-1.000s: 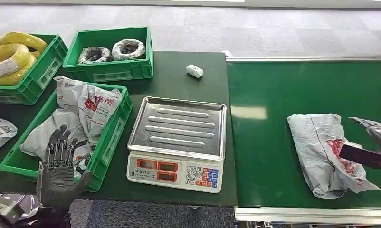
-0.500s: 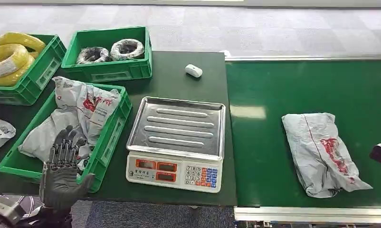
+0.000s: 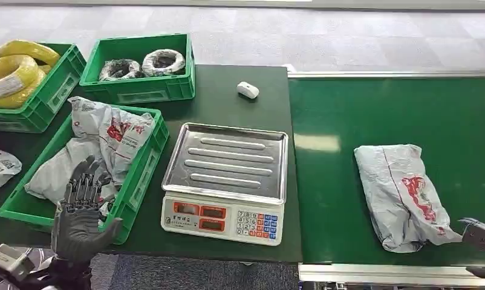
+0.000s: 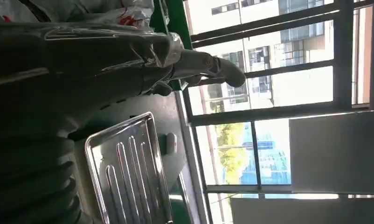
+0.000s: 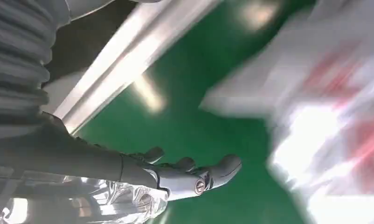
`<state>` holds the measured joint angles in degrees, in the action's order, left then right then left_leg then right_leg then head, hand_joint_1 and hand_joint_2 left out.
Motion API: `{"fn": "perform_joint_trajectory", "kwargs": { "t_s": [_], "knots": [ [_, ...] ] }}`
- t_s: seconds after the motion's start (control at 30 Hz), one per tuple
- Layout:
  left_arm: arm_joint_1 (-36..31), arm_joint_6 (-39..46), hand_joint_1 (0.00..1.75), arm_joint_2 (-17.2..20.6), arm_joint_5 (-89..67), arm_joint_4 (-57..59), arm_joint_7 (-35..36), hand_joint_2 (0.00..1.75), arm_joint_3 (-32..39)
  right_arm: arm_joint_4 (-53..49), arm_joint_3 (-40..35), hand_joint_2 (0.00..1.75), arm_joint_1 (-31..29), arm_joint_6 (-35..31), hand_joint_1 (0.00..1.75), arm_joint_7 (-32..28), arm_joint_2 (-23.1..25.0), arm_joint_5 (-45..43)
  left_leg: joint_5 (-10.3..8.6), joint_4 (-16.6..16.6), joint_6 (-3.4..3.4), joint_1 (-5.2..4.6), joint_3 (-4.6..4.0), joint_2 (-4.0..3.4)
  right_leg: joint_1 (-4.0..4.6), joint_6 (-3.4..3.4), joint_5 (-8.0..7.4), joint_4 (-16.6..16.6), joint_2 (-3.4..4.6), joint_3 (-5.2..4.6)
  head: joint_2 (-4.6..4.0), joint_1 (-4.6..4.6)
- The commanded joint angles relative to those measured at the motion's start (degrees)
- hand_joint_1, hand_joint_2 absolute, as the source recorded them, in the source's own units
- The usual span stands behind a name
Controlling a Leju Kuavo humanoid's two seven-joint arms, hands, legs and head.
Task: Moved the parcel from conveyor to table for the left to box.
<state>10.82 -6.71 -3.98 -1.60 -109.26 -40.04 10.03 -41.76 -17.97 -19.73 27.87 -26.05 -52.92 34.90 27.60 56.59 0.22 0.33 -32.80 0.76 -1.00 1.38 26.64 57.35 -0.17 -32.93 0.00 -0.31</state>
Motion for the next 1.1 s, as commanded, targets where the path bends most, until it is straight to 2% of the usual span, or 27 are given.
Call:
{"fn": "perform_joint_trajectory", "kwargs": {
  "t_s": [0.03, 0.07, 0.17, 0.3, 0.33, 0.37, 0.43, 0.47, 0.53, 0.63, 0.7, 0.77, 0.87, 0.97, 1.1],
  "knots": [
    [0.56, 1.12, 0.00, -0.04, -1.23, 0.96, 0.04, 1.75, -0.08, -9.93, -5.34, 1.75, -1.83, 1.95, 0.00, 3.96, 5.04, 0.85, 0.04, -0.13, -0.05, 0.05, 0.24, -0.67, 0.07, -0.11, -0.15, -0.15, 0.59, 0.07, 0.00, -0.02],
    [0.80, 1.64, 0.00, -0.11, -1.28, 0.54, 0.04, 1.75, -0.20, -7.31, -8.33, 1.75, -4.57, 2.09, 0.00, 1.96, 4.81, 1.48, 0.04, -0.07, -0.04, 0.05, 0.26, -0.63, 0.07, -0.08, -0.10, -0.10, 0.57, 0.07, 0.00, -0.02],
    [1.66, 2.35, 0.00, -0.45, -1.25, -0.34, 0.04, 1.75, 0.02, -9.06, -11.69, 1.75, -6.54, 3.58, 0.00, -0.53, 4.12, 0.62, 0.02, -0.05, -0.02, 0.04, 0.33, -0.59, 0.04, -0.07, -0.09, -0.09, 0.51, 0.06, 0.00, 0.02],
    [2.29, 3.10, 0.00, -1.48, -1.84, -1.54, 0.04, 1.75, 0.46, -11.75, -14.36, 1.75, -6.89, 3.01, 0.00, 1.47, 4.61, -0.59, 0.04, -0.06, -0.03, 0.04, 0.33, -0.51, 0.03, -0.07, -0.07, -0.08, 0.48, 0.10, 0.00, 0.00],
    [2.40, 3.13, 0.00, -1.52, -1.80, -1.76, 0.04, 1.75, 0.52, -11.70, -14.76, 1.75, -7.17, 2.83, 0.00, 1.89, 4.51, -0.80, 0.06, -0.18, -0.06, 0.05, 0.50, -0.77, 0.06, -0.15, -0.12, -0.21, 0.69, 0.20, 0.00, 0.00],
    [2.57, 3.32, 0.00, -1.53, -1.85, -2.02, 0.04, 1.75, 0.61, -11.73, -15.75, 1.75, -8.22, 2.77, 0.00, 2.46, 3.77, -0.98, 0.05, -0.07, -0.04, 0.05, 0.37, -0.54, 0.05, -0.09, -0.07, -0.10, 0.50, 0.11, 0.00, -0.02],
    [3.19, 3.70, 0.00, -1.53, -1.73, -2.62, 0.04, 1.75, 1.02, -11.43, -16.60, 1.75, -11.82, 3.32, 0.00, 3.53, 2.27, -1.27, 0.05, -0.05, -0.04, 0.02, 0.36, -0.57, 0.03, -0.09, -0.07, -0.07, 0.51, 0.08, 0.00, 0.00],
    [3.64, 3.81, 0.00, -1.59, -1.60, -3.03, 0.04, 1.75, 1.26, -9.97, -16.96, 1.75, -14.36, 2.11, 0.00, 5.02, 2.16, -0.40, 0.04, -0.03, -0.02, -0.02, 0.29, -0.49, -0.01, -0.07, -0.05, -0.02, 0.45, 0.04, 0.00, -0.02],
    [4.75, 4.12, 0.00, -1.76, -1.31, -4.09, 0.04, 1.75, 1.66, -0.94, -17.15, 1.75, -21.57, -7.21, 0.00, 6.69, 5.70, 4.06, 0.07, 0.02, -0.02, -0.08, 0.29, -0.71, -0.08, -0.07, -0.07, 0.08, 0.68, -0.09, 0.00, -0.02],
    [5.97, 2.86, 0.00, -2.58, -1.00, -5.37, 0.04, 1.75, 1.77, 12.47, -14.97, 1.75, -29.31, -26.55, 0.00, 8.32, 12.32, 10.72, 0.04, -0.07, -0.01, -0.01, 0.34, -0.85, -0.02, -0.08, -0.16, -0.08, 0.79, 0.00, 0.00, 0.00],
    [5.47, 1.88, 0.00, -2.18, -0.95, -4.54, 0.04, 1.75, 0.70, 15.85, -14.68, 1.75, -31.17, -30.36, 0.00, 7.48, 14.07, 12.89, 0.03, -0.04, -0.02, 0.05, 0.33, -0.77, 0.05, -0.09, -0.14, -0.10, 0.68, 0.05, 0.00, 0.02],
    [4.25, 2.18, 0.00, -1.83, -1.20, -3.19, 0.04, 1.75, -0.22, 16.91, -14.35, 1.75, -31.71, -31.01, 0.00, 7.26, 15.09, 13.37, -0.03, -0.17, -0.03, 0.02, 0.48, -0.91, 0.04, -0.15, -0.25, -0.22, 0.77, 0.13, 0.00, 0.04],
    [3.67, 2.21, 0.00, -1.48, -1.26, -2.50, 0.04, 1.75, -0.84, 17.35, -14.72, 1.75, -32.02, -31.49, 0.00, 7.13, 15.70, 14.27, -0.02, -0.08, -0.05, 0.01, 0.39, -0.50, 0.03, -0.12, -0.13, -0.09, 0.45, 0.10, 0.00, -0.07],
    [2.07, 2.56, 0.00, -0.18, -1.34, -0.03, 0.04, 1.75, -2.94, 21.56, -16.74, 1.75, -37.40, -30.94, 0.00, 8.12, 20.58, 18.35, -0.04, -0.12, -0.05, -0.01, 0.45, -0.49, 0.01, -0.13, -0.14, -0.10, 0.45, 0.14, 0.00, -0.02],
    [1.98, 2.09, 0.00, 0.12, -1.35, 0.72, 0.04, 1.75, -3.70, 22.19, -16.68, 1.75, -37.49, -31.94, 0.00, 8.34, 21.97, 19.14, -0.03, -0.14, -0.07, -0.01, 0.45, -0.75, 0.02, -0.17, -0.19, -0.09, 0.69, 0.07, 0.00, 0.00]
  ]
}}
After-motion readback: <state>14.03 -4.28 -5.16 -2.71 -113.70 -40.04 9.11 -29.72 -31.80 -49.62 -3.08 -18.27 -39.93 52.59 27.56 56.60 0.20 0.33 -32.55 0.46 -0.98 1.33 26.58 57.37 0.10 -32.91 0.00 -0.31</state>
